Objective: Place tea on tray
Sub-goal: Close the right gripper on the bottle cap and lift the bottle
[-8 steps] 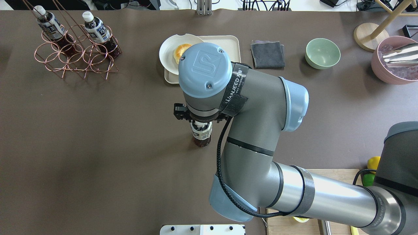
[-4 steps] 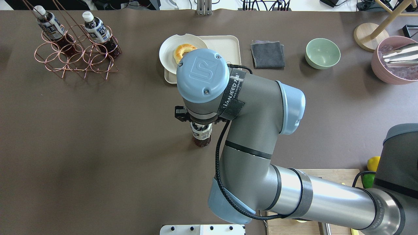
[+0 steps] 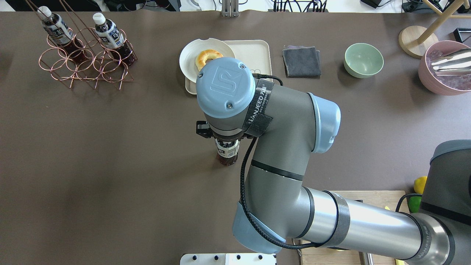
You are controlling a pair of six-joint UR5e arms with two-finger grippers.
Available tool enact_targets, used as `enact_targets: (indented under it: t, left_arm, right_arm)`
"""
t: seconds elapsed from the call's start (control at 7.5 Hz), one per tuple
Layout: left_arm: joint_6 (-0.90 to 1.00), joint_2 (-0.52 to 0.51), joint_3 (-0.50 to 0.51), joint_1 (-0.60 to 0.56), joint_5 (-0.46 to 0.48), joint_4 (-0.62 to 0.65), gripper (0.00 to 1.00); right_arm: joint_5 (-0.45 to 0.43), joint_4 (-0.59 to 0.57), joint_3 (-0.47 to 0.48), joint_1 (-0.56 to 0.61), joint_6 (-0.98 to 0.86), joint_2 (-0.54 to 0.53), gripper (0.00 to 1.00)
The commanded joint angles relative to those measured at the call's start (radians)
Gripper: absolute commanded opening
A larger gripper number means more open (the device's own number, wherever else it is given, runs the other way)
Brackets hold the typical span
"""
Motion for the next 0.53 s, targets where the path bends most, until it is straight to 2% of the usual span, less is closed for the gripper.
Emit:
enact_targets:
  t: [0.0, 0.4]
  left_arm:
    - [0.0, 0.0, 0.0, 0.0, 0.0, 0.0, 0.97]
    - [0.0, 0.0, 0.002, 0.0, 0.002, -0.001, 0.97]
  right_arm:
    - [-0.014, 0.022, 0.0, 0.0, -0.003, -0.001, 0.0]
    - [-0.004, 0.016, 0.01, 0.058, -0.011, 0.028, 0.0]
